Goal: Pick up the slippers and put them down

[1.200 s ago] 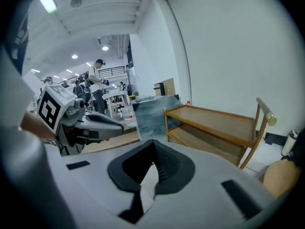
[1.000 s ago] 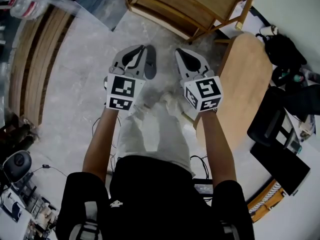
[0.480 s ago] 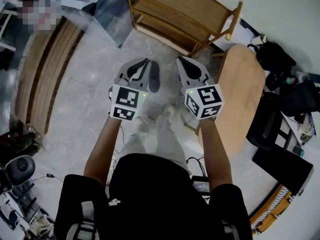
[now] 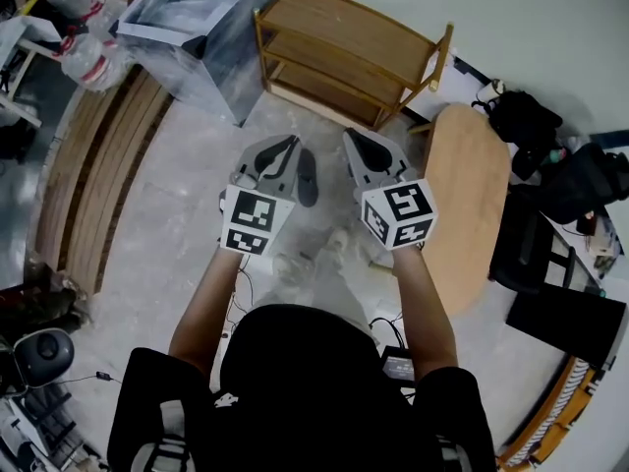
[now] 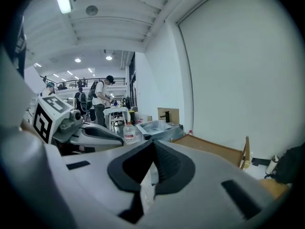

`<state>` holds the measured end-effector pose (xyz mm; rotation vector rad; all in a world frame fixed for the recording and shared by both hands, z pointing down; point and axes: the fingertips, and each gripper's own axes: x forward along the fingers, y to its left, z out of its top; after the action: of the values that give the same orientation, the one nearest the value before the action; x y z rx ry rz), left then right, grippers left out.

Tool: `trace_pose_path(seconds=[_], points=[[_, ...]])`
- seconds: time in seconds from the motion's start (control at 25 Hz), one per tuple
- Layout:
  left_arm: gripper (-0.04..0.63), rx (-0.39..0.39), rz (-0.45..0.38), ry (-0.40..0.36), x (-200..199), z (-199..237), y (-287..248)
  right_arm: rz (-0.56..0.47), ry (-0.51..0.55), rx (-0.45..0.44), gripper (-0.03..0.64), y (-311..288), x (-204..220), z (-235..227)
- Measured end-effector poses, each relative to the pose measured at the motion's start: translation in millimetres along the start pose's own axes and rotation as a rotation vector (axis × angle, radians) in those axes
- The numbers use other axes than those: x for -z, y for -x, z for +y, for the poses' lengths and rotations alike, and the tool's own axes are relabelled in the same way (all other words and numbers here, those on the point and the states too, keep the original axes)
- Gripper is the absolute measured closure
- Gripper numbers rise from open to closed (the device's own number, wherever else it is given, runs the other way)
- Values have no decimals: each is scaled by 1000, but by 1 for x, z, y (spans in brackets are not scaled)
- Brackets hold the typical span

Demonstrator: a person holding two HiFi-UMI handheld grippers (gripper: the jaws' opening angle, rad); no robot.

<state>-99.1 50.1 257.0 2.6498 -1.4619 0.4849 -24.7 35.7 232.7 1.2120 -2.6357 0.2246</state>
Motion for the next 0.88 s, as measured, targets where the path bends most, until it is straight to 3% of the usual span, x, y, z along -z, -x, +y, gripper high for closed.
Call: trace_pose_path(seconds=[0.88], points=[[583, 50, -178, -84, -51, -36, 136, -108, 44, 80, 618, 86, -43, 108]])
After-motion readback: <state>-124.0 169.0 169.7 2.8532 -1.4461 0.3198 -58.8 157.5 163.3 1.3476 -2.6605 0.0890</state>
